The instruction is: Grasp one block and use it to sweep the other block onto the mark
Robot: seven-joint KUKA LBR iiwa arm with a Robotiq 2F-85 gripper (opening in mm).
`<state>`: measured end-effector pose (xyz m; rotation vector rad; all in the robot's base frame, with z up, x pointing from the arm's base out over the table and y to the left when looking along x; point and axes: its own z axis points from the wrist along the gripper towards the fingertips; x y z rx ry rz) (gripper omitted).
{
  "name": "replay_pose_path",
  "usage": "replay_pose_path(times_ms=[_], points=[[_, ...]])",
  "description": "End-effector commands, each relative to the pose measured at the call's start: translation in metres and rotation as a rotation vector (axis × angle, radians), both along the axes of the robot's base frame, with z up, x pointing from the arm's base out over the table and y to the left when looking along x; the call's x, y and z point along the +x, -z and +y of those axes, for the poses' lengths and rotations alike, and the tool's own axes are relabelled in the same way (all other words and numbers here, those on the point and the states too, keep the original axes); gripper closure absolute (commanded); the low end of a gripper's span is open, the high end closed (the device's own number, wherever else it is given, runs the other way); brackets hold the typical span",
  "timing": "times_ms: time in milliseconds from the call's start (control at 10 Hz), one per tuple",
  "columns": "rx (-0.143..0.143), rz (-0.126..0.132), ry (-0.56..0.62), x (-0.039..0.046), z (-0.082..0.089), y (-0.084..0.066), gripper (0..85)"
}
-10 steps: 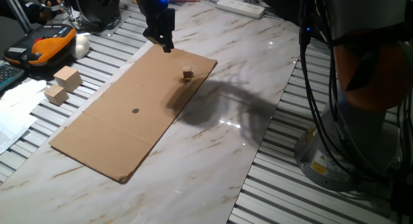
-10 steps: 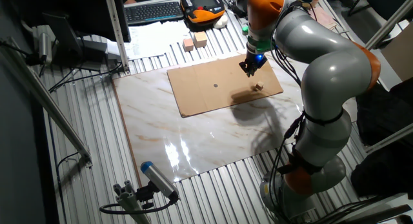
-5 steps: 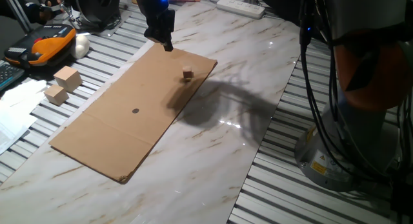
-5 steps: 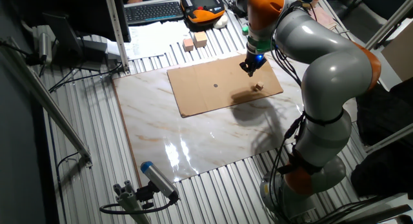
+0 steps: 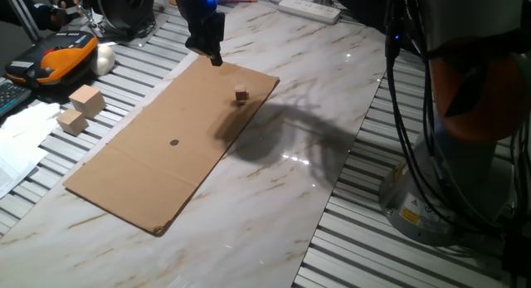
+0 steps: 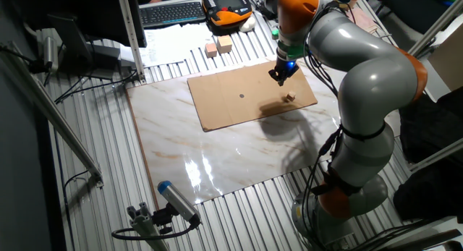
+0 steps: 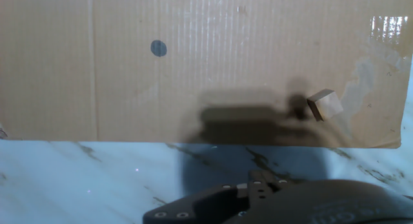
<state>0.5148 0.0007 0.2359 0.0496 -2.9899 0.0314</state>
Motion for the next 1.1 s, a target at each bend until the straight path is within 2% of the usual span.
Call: replay_pose_path(times_ms=[0,900,1000], points=[[0.0,-0.003,0.02,0.0,-0.0001,0.0,85.0],[0.002,-0.007,0.013,0.0001,-0.0002,-0.0001,85.0],[0.007,-0.038,0.015,0.0001,-0.0002,-0.0001,85.0]])
